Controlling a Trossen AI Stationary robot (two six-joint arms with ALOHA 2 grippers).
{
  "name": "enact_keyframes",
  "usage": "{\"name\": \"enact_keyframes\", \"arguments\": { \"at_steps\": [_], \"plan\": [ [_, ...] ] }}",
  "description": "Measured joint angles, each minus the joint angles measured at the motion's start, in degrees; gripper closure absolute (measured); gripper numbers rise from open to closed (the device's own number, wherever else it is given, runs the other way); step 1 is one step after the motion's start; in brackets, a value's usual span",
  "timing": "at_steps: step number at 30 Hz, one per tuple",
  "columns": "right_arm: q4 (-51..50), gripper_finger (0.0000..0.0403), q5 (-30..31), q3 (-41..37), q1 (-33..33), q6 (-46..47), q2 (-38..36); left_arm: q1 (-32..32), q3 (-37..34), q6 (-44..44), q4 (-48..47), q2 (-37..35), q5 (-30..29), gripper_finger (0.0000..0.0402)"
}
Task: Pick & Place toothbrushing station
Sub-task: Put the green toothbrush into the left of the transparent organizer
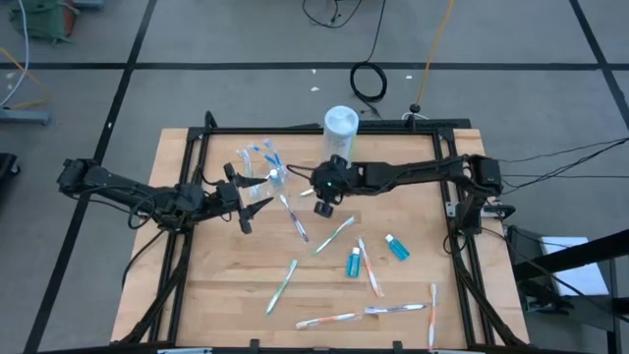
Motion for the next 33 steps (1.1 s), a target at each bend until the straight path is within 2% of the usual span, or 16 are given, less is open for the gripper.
{"name": "enact_keyframes", "arguments": {
  "at_steps": [5, 8, 10, 15, 17, 22, 26, 30, 33],
  "plan": [
    [-1.46, 0.0311, -0.16, -4.91, 2.81, 0.07, -0.83, 0.0, 0.0, -2.71, -1.49, 0.02, 0.04, 0.0156],
    [-3.27, 0.0312, -0.16, -7.23, 4.3, -0.31, -1.56, 0.01, 0.0, -7.56, -3.14, 0.02, 1.74, 0.0156],
    [-2.56, 0.0312, -0.16, -8.55, 5.05, -0.41, -1.65, 0.02, 0.0, -11.58, -4.25, 0.07, 5.94, 0.0156],
    [-2.92, 0.0312, -0.16, -10.55, 6.27, -0.58, -1.51, 0.0, 0.0, -17.02, -6.05, 0.07, 22.35, 0.0156],
    [-2.79, 0.0312, -0.16, -10.59, 6.37, -0.59, -1.6, -0.04, 0.0, -17.9, -6.67, 0.44, 25.61, 0.0156],
    [-1.96, 0.0312, -0.14, -10.7, 6.31, -0.59, -1.52, 0.01, 0.02, -15.76, -10.01, 3.59, 24.8, 0.0156],
    [-1.44, 0.0312, -0.16, -10.7, 6.31, -0.59, -1.53, 0.0, 0.83, -15.65, -10.51, 9.63, 24.69, 0.0156],
    [-1.42, 0.0312, -0.14, -10.7, 6.31, -0.59, -1.53, 0.0, 5.05, -16.02, -15.27, 16.09, 28.34, 0.0156],
    [-1.41, 0.0312, -0.14, -10.7, 6.31, -0.59, -1.53, -0.04, 9.41, -21.46, -21.98, 21.46, 31.36, 0.0156]
  ]
}}
